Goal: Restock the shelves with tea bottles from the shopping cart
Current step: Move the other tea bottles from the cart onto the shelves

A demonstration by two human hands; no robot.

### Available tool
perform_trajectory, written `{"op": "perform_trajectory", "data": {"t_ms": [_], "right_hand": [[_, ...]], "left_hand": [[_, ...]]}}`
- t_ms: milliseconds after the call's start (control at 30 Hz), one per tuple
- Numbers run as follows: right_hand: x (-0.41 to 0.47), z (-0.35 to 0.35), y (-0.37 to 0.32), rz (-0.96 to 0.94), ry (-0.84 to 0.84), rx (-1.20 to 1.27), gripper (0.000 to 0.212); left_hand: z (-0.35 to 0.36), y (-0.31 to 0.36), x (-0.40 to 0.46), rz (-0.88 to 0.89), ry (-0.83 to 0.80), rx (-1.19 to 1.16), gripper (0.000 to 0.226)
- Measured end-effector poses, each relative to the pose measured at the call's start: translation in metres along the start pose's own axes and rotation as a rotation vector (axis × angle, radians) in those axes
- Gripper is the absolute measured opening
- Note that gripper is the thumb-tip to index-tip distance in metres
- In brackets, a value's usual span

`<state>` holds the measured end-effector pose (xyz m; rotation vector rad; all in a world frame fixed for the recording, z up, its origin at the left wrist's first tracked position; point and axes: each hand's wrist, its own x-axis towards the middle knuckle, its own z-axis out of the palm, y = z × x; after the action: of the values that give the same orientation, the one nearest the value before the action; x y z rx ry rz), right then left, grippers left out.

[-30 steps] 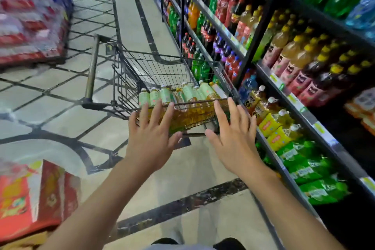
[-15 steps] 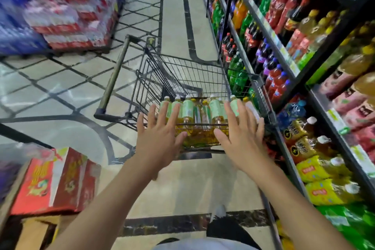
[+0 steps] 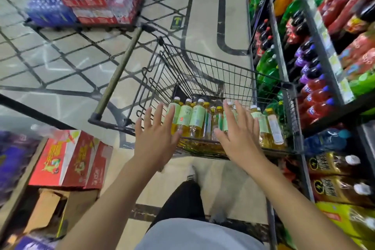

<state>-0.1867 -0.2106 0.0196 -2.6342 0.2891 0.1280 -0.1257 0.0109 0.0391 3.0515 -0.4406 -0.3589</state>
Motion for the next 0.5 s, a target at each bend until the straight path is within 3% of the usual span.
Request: {"op": "perform_trajectory", "data": {"t_ms": [300, 500], "right_hand": [[0.086, 0.038, -0.010, 0.133, -0.185, -0.036, 0.078], [0.130, 0.085, -0.017, 0.266, -0.293, 0.081, 0.084]], "left_hand": [[0.028, -0.037, 0.110, 0.016, -0.129, -0.073, 0.072], [0.077, -0.061, 0.174, 0.072, -0.262, -0.229, 0.074]]}}
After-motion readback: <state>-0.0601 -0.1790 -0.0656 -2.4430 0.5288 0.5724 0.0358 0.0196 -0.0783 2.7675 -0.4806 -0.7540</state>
